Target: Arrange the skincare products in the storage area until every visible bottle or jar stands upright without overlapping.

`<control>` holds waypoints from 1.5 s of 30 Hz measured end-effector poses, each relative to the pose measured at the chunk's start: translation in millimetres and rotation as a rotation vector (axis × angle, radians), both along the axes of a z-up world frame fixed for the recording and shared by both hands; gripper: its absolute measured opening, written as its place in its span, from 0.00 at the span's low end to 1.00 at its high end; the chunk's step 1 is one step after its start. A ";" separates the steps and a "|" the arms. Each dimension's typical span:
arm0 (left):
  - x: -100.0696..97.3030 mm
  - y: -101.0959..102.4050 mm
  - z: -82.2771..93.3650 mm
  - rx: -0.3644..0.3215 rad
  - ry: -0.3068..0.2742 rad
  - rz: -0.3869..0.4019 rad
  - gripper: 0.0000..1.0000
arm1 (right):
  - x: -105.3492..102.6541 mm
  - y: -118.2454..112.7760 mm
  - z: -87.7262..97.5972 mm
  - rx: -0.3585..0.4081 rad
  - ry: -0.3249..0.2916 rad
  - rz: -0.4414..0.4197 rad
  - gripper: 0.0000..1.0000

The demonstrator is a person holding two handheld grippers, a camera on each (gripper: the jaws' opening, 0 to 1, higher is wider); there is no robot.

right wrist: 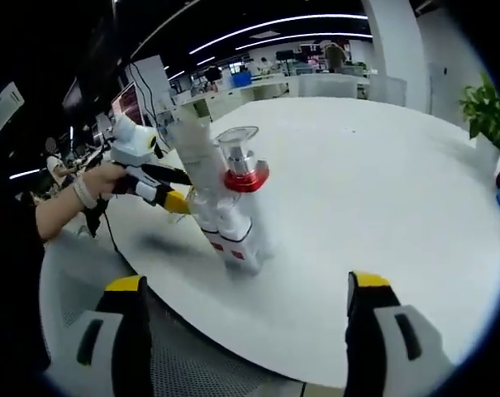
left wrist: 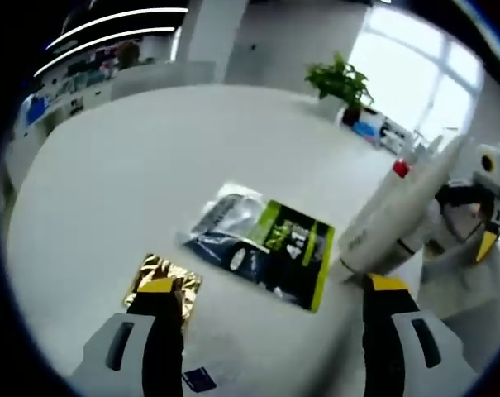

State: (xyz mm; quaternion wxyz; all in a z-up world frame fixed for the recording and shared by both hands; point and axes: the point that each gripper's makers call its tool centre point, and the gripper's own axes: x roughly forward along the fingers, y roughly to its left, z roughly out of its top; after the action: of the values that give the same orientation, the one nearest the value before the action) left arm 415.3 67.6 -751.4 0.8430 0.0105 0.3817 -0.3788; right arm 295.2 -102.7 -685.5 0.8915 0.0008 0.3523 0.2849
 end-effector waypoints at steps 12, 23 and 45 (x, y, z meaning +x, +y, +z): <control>-0.2 -11.3 -3.3 -0.030 0.044 -0.026 0.73 | 25.0 1.4 37.0 -0.029 -0.006 0.086 0.97; -11.8 -11.8 -14.3 -0.061 0.096 0.015 0.57 | 71.2 18.9 93.0 0.040 -0.026 0.193 0.90; -4.6 -6.3 -20.4 -0.104 0.152 0.080 0.25 | 176.8 37.0 26.6 0.014 0.152 0.234 0.48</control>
State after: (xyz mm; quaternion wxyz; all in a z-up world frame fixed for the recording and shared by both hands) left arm 410.8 61.3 -771.8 0.8254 -0.0772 0.4244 -0.3641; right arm 472.0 -65.7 -658.9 0.8228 -0.0124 0.4146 0.3884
